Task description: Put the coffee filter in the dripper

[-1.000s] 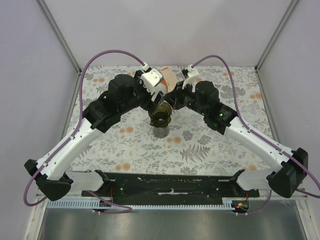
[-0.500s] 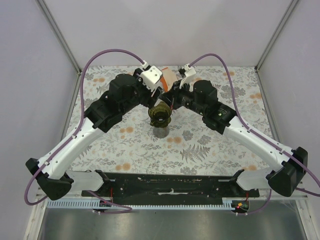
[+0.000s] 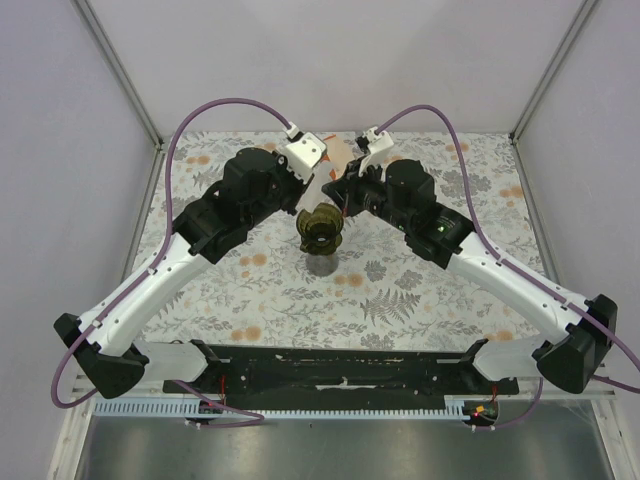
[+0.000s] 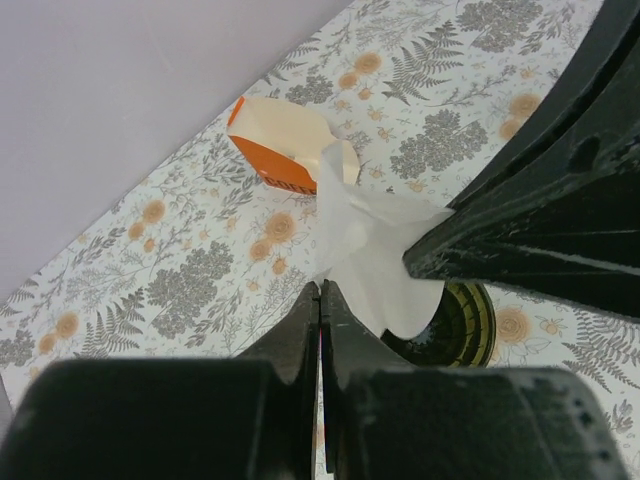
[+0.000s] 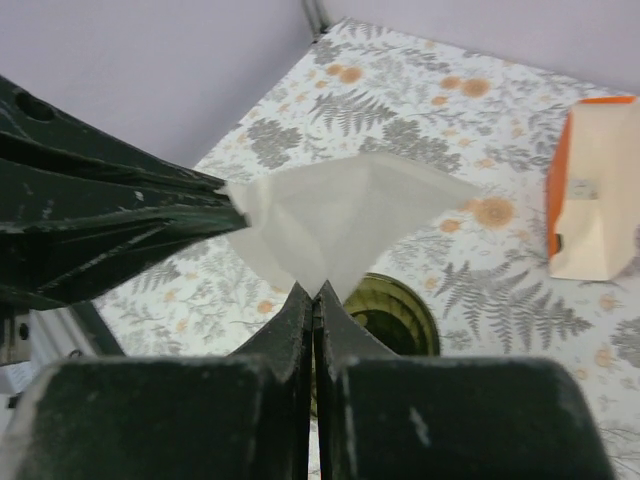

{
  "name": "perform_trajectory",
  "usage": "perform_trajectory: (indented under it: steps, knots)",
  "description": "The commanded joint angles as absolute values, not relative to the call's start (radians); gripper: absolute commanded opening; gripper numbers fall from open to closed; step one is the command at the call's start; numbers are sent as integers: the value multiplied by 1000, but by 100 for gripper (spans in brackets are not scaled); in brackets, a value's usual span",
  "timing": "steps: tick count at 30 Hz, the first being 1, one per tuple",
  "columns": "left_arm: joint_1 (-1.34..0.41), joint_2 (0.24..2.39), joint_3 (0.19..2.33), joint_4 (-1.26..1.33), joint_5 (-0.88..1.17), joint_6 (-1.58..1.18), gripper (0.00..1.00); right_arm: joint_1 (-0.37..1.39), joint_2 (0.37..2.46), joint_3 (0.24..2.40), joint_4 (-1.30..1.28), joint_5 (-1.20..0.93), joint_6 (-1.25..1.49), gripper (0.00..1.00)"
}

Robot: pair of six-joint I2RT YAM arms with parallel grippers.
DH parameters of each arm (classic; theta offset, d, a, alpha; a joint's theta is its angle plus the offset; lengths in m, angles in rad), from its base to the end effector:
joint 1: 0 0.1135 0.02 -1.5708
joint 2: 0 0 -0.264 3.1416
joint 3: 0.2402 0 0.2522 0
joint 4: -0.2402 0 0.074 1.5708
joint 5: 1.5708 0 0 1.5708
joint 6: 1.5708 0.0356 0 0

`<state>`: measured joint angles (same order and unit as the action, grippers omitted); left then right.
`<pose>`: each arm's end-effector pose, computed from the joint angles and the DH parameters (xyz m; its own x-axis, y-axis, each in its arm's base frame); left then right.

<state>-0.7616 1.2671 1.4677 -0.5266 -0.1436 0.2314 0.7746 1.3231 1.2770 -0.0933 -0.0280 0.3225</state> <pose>0.2008 -0.1844 0.4380 -0.0915 0.4008 -0.9116 0.6224 0.7376 0.2619 0.2218 0.2184 0.4029 -0.3221 0.1281 -0.9380 -0.6504 0.6900 0.3176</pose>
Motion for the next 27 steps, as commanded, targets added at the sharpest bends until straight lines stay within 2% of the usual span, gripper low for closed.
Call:
perform_trajectory:
  steps: [1, 5, 10, 14, 16, 27]
  knots:
    - [-755, 1261, 1488, -523, -256, 247, 2, 764, 1270, 1285, -109, 125, 227, 0]
    - [-752, 1258, 1497, -525, -243, 262, 2, 761, 1259, 1270, -115, 198, 184, 0]
    - [-753, 1264, 1514, -541, -170, 212, 2, 764, 1258, 1233, -8, 91, 172, 1]
    - [-753, 1269, 1534, -560, -111, 144, 2, 767, 1278, 1200, 103, 68, 183, 25]
    - [-753, 1273, 1545, -564, -91, 106, 2, 767, 1292, 1195, 138, 61, 190, 32]
    - [-753, 1284, 1581, -555, -77, 43, 2, 769, 1367, 1195, 199, 52, 255, 47]
